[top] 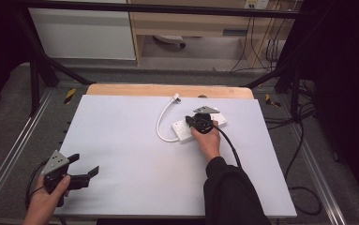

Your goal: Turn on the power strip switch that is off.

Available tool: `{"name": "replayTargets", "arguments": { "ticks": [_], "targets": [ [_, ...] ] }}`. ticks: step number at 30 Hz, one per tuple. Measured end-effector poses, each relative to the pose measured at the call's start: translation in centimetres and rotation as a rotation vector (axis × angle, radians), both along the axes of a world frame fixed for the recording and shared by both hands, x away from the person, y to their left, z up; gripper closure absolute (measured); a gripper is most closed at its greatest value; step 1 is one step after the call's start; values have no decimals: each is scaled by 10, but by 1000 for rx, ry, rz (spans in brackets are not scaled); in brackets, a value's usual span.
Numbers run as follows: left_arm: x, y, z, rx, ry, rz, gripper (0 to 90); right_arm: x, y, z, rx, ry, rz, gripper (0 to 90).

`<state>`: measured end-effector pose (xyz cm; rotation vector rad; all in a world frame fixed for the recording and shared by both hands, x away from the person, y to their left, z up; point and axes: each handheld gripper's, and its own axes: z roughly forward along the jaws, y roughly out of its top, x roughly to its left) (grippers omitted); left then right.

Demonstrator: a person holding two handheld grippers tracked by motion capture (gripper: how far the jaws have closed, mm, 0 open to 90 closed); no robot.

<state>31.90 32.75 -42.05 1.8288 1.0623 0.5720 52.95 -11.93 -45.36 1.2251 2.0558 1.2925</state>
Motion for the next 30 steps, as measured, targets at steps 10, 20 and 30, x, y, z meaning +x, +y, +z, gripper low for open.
{"name": "replayTargets", "arguments": {
  "ticks": [10, 20, 30],
  "targets": [
    [0, 0, 0, -1, 0, 1, 71, 0, 0, 0, 4, 1, 0, 900],
    [0, 1, 0, -3, 0, 3, 71, 0, 0, 0, 4, 5, 0, 900],
    [0, 1, 0, -4, 0, 2, 71, 0, 0, 1, 9, 3, 1, 900]
  ]
}}
